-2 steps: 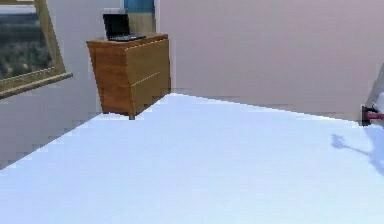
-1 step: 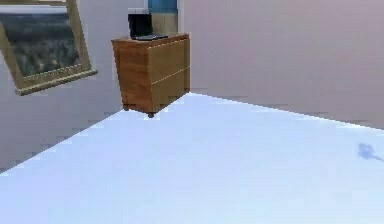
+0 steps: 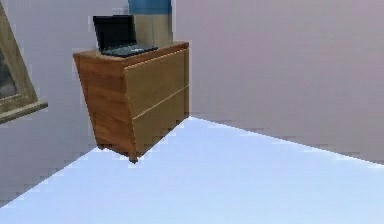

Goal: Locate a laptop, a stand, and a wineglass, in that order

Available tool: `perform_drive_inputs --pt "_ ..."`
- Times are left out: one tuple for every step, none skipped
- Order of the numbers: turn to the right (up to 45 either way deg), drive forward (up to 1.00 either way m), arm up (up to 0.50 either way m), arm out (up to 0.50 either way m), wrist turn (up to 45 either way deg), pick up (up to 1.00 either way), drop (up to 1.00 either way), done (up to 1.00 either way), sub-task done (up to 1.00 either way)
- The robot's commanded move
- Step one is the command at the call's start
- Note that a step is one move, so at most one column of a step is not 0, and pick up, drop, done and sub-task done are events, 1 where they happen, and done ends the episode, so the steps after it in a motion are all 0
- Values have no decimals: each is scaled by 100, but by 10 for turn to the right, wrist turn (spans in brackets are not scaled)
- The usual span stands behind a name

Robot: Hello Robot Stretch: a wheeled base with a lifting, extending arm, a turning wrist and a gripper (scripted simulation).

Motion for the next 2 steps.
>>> perform_drive_inputs --pt "-30 0 0 0 0 0 0 0 0" --pt "0 100 0 0 0 0 0 0 0"
